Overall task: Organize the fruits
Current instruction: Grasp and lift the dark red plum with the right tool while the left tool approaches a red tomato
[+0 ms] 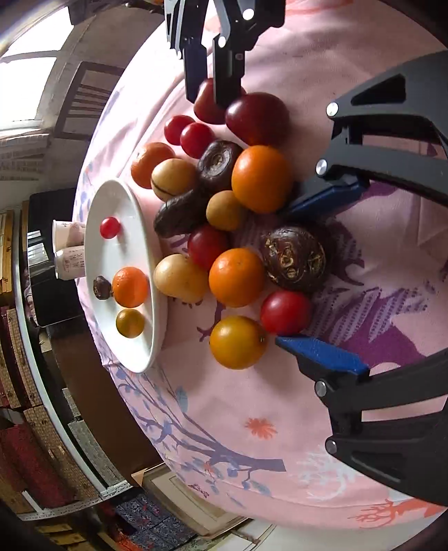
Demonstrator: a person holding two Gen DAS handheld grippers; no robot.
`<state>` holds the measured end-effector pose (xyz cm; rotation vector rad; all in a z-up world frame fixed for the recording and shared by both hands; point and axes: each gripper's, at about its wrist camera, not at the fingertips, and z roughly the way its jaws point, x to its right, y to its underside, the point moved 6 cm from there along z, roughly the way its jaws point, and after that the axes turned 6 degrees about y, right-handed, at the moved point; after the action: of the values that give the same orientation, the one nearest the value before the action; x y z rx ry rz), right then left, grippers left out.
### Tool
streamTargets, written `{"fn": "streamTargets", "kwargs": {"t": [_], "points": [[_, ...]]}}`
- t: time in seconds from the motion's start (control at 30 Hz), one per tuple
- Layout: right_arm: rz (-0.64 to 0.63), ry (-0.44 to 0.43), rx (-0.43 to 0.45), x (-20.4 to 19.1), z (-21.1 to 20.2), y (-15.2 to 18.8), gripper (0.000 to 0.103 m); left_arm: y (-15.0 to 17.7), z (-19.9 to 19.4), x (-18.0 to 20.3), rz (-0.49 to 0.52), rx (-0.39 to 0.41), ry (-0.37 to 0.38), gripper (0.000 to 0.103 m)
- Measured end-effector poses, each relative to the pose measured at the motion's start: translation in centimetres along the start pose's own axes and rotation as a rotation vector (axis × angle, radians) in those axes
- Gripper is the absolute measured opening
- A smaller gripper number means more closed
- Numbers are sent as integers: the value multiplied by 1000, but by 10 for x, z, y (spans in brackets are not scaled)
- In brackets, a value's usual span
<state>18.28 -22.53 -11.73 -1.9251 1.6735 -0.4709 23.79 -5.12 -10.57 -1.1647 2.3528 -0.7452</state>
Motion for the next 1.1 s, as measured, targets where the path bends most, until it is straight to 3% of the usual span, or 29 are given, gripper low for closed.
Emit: {"fn": "streamTargets", "kwargs": {"t": [0.23,0.37,0.43,0.6,0.63,0.7,0.77,0.83,0.97,1.03,1.1], "points": [[16,17,3,11,-12,1,39,-2,-7,5,16,4,-9,62],[45,28,29,24,-25,-7,39,-10,-35,4,33,70,-12,35],[36,38,49,27,-34,-12,39,-13,-46,2,-6,88,34,37],[38,51,89,30,-52,-19,39,-6,-41,6,1,50,31,37],[34,53,97,29,-56,-19,39,-3,-41,6,-13,41,42,40],[28,55,109,27,-64,-16,39,4,-40,1,-36,23,30,69],[23,48,106,25,-67,-13,39,10,-40,-7,-33,27,-47,91],[18,46,99,24,-67,-12,39,15,-37,-8,-4,21,-57,91],[14,33,102,21,-64,-11,40,28,-23,7,43,-45,-8,96],[19,21,100,21,-60,-11,40,25,-20,8,33,-1,-29,98],[22,10,92,20,-54,-10,40,20,-14,8,-3,-13,1,97]]}}
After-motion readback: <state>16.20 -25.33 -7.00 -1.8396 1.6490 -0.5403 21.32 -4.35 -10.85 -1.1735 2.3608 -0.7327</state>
